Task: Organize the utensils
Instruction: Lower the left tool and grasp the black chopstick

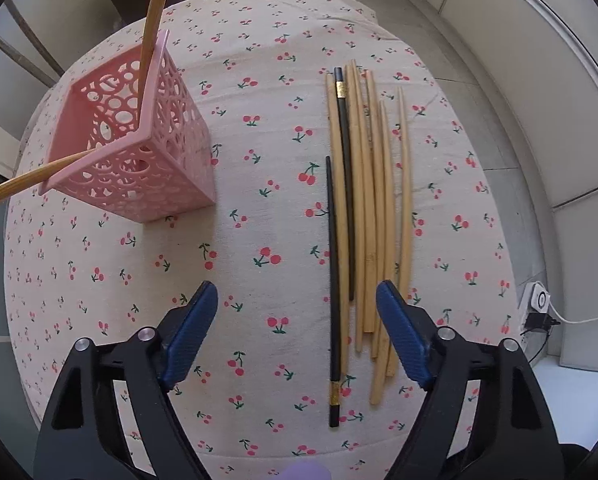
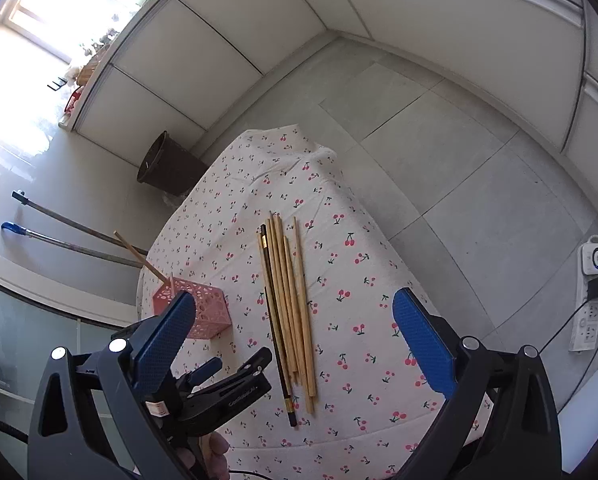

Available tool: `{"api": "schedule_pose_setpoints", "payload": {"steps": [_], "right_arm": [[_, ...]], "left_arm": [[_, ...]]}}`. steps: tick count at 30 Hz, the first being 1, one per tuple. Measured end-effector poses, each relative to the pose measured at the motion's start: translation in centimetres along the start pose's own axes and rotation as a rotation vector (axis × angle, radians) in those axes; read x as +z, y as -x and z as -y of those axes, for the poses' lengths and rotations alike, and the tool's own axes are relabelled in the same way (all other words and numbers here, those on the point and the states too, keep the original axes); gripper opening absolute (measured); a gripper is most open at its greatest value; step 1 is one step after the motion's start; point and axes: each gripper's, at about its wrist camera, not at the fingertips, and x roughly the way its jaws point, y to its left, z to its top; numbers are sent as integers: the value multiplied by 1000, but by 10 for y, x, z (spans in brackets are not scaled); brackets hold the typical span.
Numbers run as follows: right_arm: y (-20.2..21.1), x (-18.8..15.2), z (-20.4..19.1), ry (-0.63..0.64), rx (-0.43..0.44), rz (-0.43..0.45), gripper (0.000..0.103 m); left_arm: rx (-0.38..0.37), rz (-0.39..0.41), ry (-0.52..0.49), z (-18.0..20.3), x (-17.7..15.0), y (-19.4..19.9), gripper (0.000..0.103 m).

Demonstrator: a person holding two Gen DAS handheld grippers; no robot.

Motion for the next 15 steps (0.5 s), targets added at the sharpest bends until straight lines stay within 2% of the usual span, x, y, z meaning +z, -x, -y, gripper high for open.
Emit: {"api": "schedule_pose_setpoints", "payload": {"steps": [6, 9, 15], "right_arm": [[-4, -1, -2, 9, 6, -16, 96], [-5, 0, -1, 4, 7, -22, 96], [-6, 0, -1, 3, 5, -24, 96]], "left_arm": [[31, 20, 28, -10, 4, -8, 59], [8, 9, 33, -10, 6, -11, 58], [38, 19, 32, -6, 11, -17, 58]]}}
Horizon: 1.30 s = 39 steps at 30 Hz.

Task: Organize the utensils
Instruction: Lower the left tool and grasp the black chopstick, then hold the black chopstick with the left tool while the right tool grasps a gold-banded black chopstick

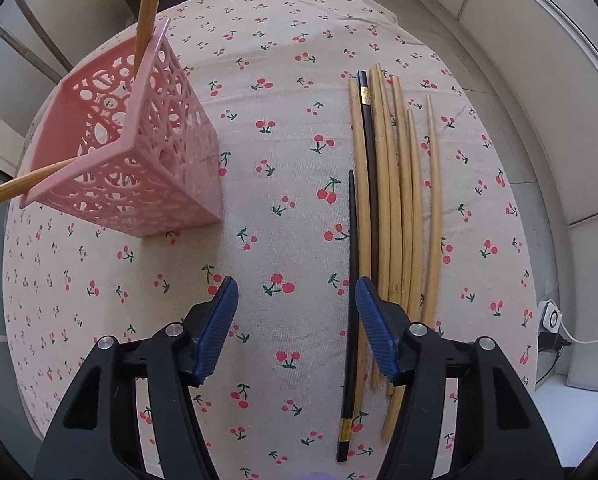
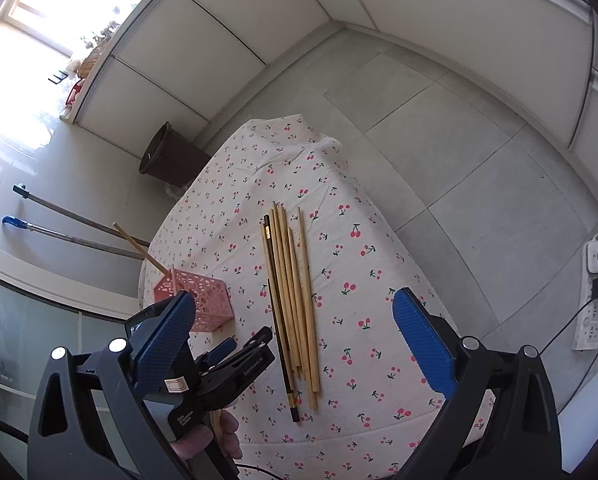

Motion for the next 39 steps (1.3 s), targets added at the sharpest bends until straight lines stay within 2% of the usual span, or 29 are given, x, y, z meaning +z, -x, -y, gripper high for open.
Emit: {"api": "schedule_pose_setpoints", "payload": {"steps": [4, 10, 12, 14, 23, 26, 29, 31, 35, 36, 37, 38, 39], "right_arm": [[0, 0, 0, -4, 1, -4, 96], [-1, 2, 3, -15, 8, -10, 96], [-2, 2, 3, -17, 11, -14, 96], [-3, 1, 2, -16, 13, -19, 96], [-3, 2, 4, -21, 10, -22, 96], [-7, 1, 3, -8, -4, -36, 96], [-17, 2, 2, 13, -26, -53, 96], [-30, 5, 0, 20, -29, -72, 96], [-68, 17, -16, 63, 30, -137, 95], [-79, 20, -20, 67, 45, -154, 93], [-93, 22, -22, 61, 58, -184, 84], [-110, 24, -24, 54, 72, -224, 62], [-123, 25, -25, 49, 81, -258, 53]], "left_arm": [[13, -13, 1, 5, 4, -9, 58], [48, 10, -3, 11, 11, -12, 55], [39, 12, -4, 16, 16, -14, 51], [9, -26, 8, 18, 20, -22, 40], [-5, -1, 20, 28, 54, -33, 39], [-48, 0, 14, 34, 64, -36, 22], [-69, 23, 5, 37, 63, -35, 15], [-89, 37, 9, 31, 49, -35, 7], [-166, 53, 27, 12, 33, -35, 4], [-175, 63, 29, 7, 29, -33, 4], [-175, 71, 31, 2, 19, -26, 4], [-178, 81, 34, -3, 13, -21, 4], [-185, 90, 35, -6, 8, -16, 4]]}}
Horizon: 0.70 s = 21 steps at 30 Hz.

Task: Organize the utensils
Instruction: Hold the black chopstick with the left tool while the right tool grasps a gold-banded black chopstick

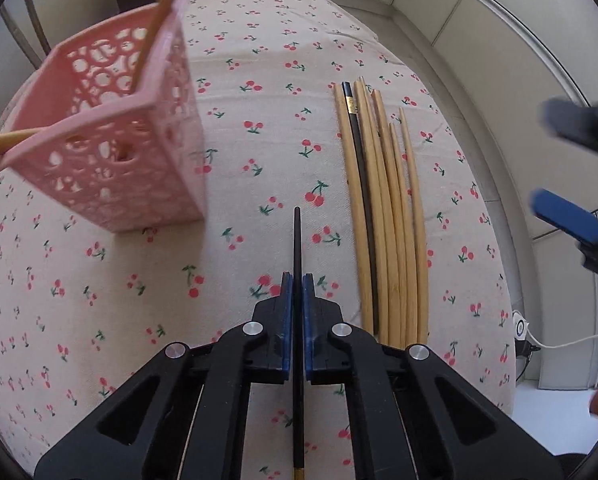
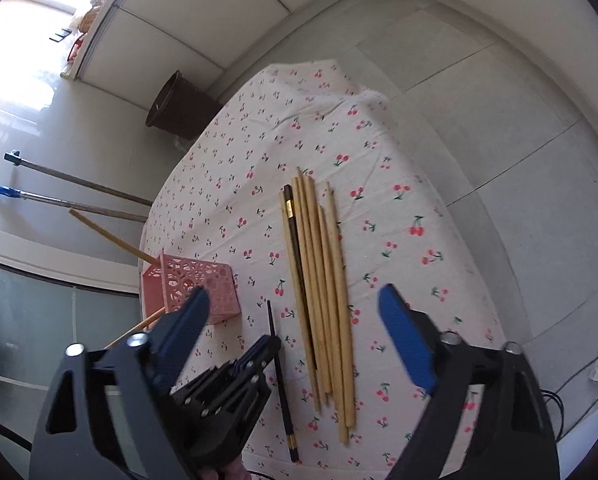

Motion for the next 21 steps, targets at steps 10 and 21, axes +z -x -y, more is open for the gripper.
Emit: {"api": "schedule_pose_setpoints", "payload": {"steps": [10, 21], "right_arm": [[-77, 43, -26, 65, -36, -29, 23], [-108, 59, -24, 68, -96, -52, 18]], "left_arm": [[-40, 100, -65, -8, -13, 56, 4], [-56, 84, -71, -20, -19, 64, 4]]}}
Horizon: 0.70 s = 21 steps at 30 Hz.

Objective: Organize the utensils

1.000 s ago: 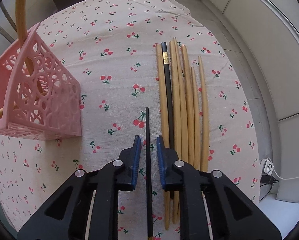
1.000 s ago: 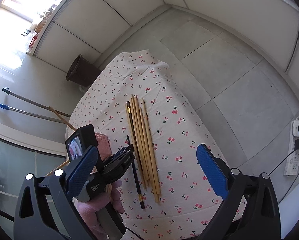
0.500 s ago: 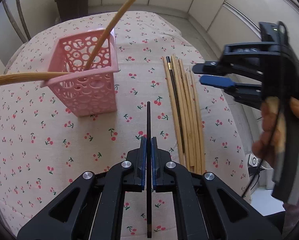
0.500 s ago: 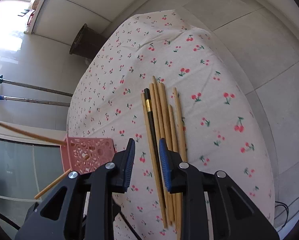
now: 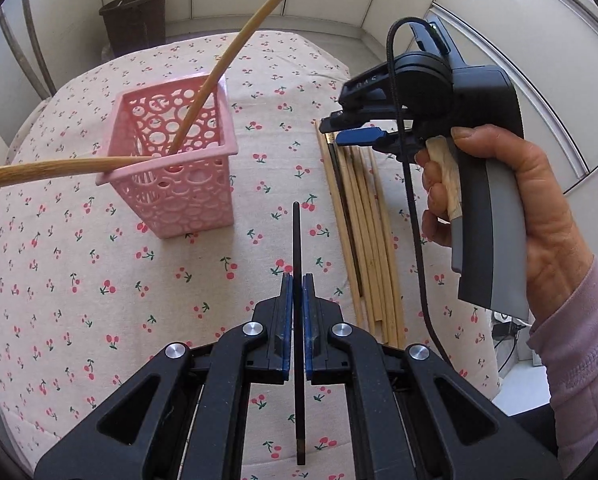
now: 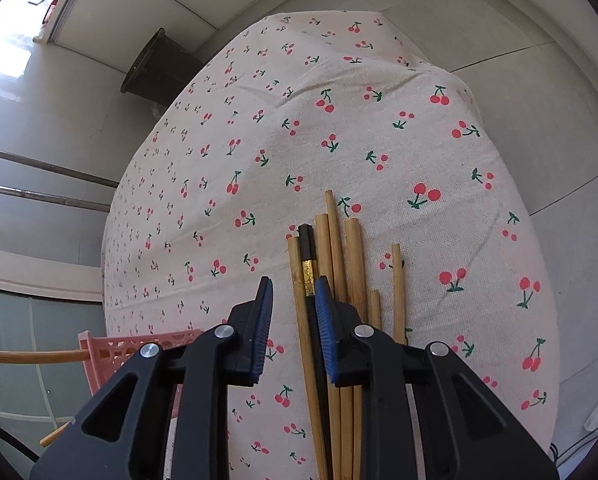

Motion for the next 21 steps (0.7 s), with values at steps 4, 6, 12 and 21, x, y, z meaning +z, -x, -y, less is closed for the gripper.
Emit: {"api": "schedule_pose_setpoints", "payload": {"steps": [4, 6, 12, 21], "right_arm": [[-3, 0, 0, -15, -19, 1, 13], [-3, 0, 1, -11, -40, 2, 12], [-4, 1, 4, -13, -74, -2, 10], [-12, 0, -13, 64, -158, 39, 8]], "left_arm": [[4, -1, 12, -6, 0, 3, 4], [6, -4, 17, -8, 0, 4, 4], [8, -3, 20, -12, -1, 8, 4], [28, 8, 26, -14, -5, 14, 4]]}}
